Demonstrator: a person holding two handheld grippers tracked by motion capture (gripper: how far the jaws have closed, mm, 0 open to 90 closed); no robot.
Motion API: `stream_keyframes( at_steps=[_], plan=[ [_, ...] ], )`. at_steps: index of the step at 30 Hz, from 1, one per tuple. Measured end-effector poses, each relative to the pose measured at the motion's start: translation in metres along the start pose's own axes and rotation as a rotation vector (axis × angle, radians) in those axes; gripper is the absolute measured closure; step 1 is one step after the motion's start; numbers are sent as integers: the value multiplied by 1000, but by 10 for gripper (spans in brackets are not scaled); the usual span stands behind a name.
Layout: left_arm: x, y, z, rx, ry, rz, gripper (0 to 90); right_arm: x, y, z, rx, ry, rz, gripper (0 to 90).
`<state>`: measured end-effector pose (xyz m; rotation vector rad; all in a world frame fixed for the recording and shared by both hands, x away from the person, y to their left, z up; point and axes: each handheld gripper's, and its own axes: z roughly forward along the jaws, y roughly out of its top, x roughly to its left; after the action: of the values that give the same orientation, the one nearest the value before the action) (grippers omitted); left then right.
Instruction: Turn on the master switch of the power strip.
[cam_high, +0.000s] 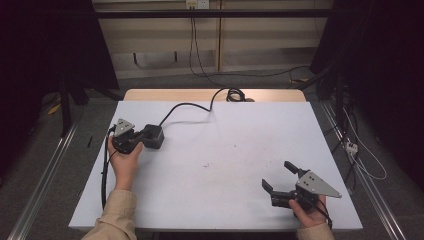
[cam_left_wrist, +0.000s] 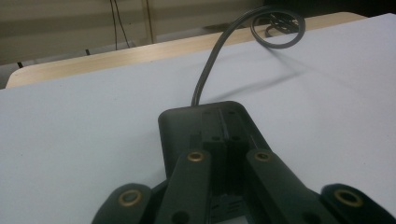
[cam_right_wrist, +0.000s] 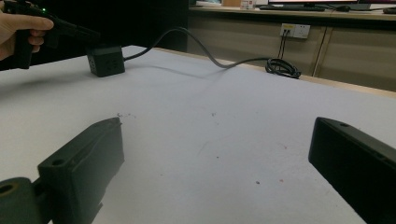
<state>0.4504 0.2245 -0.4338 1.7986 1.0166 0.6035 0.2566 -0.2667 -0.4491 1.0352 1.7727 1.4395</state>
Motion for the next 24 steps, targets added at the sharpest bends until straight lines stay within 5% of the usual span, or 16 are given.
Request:
stream_keyframes(
  at_steps=[24],
  plan=[
    [-1, -1, 0, 8, 6, 3, 900, 1, 0, 1, 0, 5, -2, 28]
  ],
)
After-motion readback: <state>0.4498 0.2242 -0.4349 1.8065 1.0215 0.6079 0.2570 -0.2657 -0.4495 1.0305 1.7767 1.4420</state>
